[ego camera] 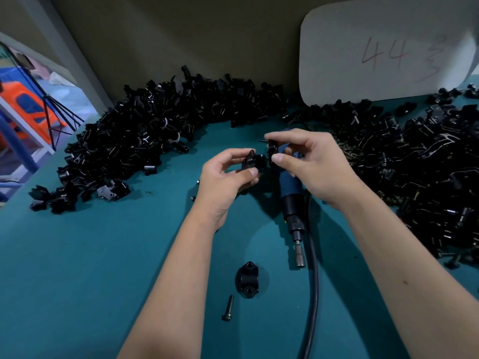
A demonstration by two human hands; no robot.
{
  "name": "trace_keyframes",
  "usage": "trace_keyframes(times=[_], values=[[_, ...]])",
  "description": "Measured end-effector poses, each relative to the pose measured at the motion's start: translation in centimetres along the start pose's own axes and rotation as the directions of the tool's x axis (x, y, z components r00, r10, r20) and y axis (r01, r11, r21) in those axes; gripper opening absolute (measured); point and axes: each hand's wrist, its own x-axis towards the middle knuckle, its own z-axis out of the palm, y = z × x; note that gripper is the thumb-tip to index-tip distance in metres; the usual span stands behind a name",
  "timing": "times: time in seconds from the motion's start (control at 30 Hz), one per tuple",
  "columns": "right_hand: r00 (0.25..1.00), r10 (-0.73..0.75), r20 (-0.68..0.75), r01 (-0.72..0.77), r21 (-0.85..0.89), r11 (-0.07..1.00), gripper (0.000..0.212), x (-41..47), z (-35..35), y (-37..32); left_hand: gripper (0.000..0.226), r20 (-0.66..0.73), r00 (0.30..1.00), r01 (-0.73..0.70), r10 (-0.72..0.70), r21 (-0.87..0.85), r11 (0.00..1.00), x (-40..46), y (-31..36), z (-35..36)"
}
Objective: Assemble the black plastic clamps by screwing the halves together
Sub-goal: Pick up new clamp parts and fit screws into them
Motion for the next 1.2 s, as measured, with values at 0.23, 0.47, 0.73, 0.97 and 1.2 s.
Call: trace_keyframes(times=[0.23,0.47,0.73,0.97,1.2], values=[[0.995,0.062,-0.076,-0.045,0.206,0.978,0.037,0.0,0.6,-0.6,0.046,0.05,0.992,-0.118,0.115,0.054,0.992,-0.3,0.0,0.1],[0.957,0.28,-0.073,-0.209,0.494,0.844,0.016,-0.2,0.7,-1.7,0.039,0.091,0.986,-0.135,0.143,-0.083,0.987,-0.3,-0.1,0.7],[0.96,0.276,-0.038,-0.238,0.404,0.883,0.047,-0.4,1.2,-2.3,0.027,0.053,0.996,-0.065,0.074,-0.161,0.985,-0.5,0.2,1.2],[0.975,0.213,0.055,-0.219,0.337,0.916,0.032,-0.2,1.3,-2.4,0.025,0.14,0.989,-0.003,0.046,-0.288,0.958,-0.8,0.5,1.3],[0.978,0.209,-0.026,-0.195,0.264,0.945,0.029,-0.2,1.6,-2.2,0.018,0.113,0.994,0.037,-0.002,-0.3,0.953,-0.7,0.5,1.0]])
